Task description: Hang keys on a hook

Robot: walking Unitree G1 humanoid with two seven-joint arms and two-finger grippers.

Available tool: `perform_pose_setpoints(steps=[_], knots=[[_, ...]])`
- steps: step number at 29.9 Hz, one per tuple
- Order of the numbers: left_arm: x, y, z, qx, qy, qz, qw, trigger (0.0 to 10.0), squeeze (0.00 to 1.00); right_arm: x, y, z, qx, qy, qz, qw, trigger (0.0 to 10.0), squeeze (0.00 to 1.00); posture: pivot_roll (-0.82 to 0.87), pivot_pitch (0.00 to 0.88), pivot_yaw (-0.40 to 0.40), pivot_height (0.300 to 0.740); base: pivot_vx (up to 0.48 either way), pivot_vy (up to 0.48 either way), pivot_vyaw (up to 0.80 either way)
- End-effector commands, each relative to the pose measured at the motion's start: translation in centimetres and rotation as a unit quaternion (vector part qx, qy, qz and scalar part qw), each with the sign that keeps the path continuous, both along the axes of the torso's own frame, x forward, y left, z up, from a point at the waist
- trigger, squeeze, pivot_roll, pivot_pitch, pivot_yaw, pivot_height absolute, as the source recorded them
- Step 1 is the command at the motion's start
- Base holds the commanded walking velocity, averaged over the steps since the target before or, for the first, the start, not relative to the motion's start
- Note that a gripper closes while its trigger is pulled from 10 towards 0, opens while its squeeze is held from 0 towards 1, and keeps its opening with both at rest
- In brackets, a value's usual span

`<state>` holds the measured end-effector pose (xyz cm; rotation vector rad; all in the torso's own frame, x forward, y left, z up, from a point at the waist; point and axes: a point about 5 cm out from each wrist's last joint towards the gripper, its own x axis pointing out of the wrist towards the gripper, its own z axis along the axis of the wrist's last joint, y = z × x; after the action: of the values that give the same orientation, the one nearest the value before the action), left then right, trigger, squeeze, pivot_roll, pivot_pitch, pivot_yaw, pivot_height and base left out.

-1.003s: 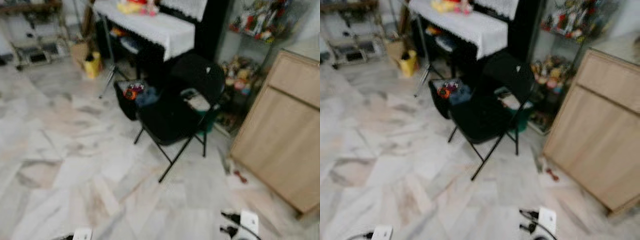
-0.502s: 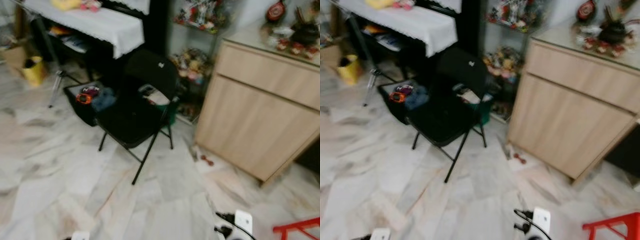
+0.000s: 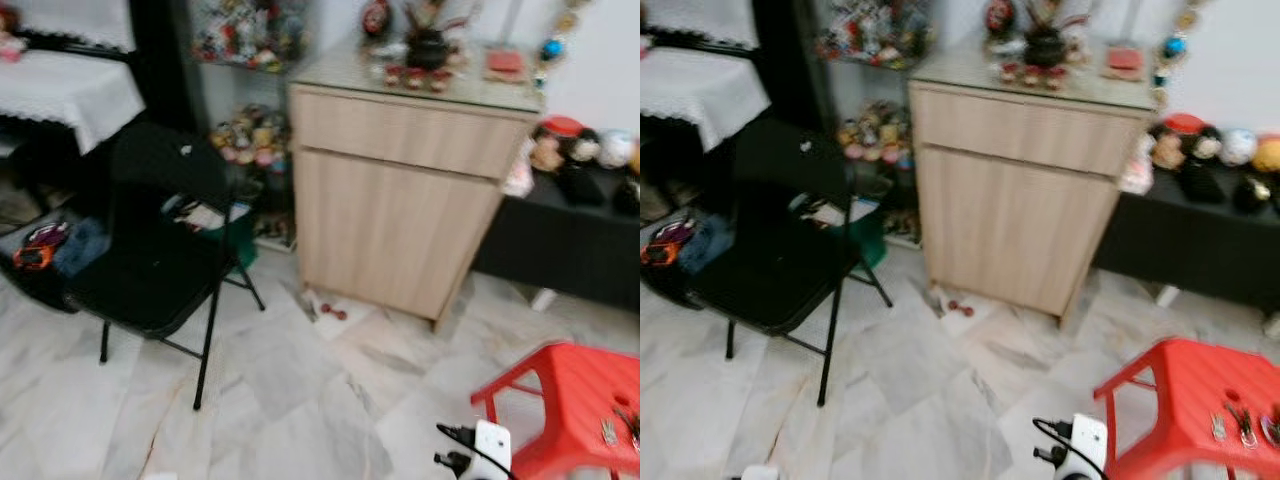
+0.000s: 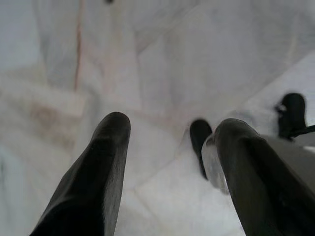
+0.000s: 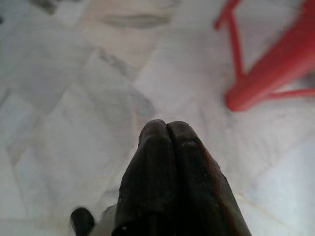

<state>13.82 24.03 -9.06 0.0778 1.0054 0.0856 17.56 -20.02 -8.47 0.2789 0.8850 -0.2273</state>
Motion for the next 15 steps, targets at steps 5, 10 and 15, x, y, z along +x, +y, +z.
perform_pose_setpoints(steps=[5, 10, 15], knots=[[0.2, -0.5, -0.1, -0.002, 0.001, -0.009, 1.0, 10.0, 0.0, 0.3, 0.3, 0.1, 0.003, -0.002, 0.003, 1.0, 10.0, 0.0, 0.02, 0.0, -0.01, 0.74, 0.0, 0.0, -0.77], [0.6, -1.2, -0.1, 0.0, 0.003, -0.018, 1.0, 10.0, 0.0, 0.3, 0.3, 0.1, 0.003, -0.002, 0.003, 1.0, 10.0, 0.0, 0.02, 0.0, -0.009, 0.74, 0.0, -0.146, -0.77], [0.5, -1.2, -0.2, -0.001, 0.005, -0.016, 1.0, 10.0, 0.0, 0.4, 0.3, 0.1, 0.003, -0.002, 0.002, 1.0, 10.0, 0.0, 0.02, 0.0, -0.009, 0.74, 0.0, -0.258, -0.76]])
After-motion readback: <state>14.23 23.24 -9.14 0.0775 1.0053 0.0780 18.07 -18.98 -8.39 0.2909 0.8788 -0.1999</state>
